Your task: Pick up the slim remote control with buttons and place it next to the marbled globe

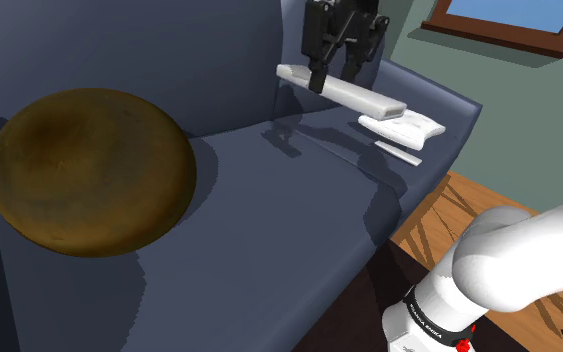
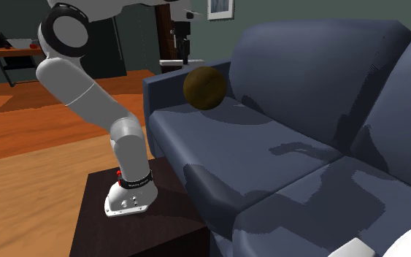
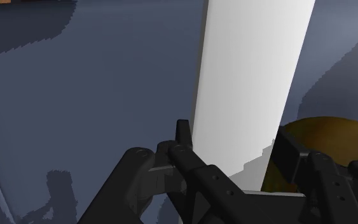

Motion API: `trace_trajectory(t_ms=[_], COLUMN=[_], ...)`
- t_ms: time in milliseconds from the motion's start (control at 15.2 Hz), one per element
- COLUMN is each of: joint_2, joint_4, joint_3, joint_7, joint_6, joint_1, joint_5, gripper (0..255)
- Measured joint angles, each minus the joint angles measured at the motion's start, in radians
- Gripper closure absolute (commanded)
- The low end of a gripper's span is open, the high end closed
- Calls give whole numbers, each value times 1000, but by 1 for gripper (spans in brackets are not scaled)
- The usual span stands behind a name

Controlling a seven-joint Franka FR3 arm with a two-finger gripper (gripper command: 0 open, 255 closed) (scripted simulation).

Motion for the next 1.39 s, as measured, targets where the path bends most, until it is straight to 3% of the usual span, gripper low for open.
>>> trace_trajectory(t_ms=[330, 726, 1386], joint_2=[49, 185, 138], joint_4=[66, 207, 49], joint_3=[108, 279, 293], joint_7=[130, 317, 318], joint_6=[1, 15, 134], joint_1=[14, 17, 36], joint_5=[33, 26, 56], gripper=[255, 255, 255])
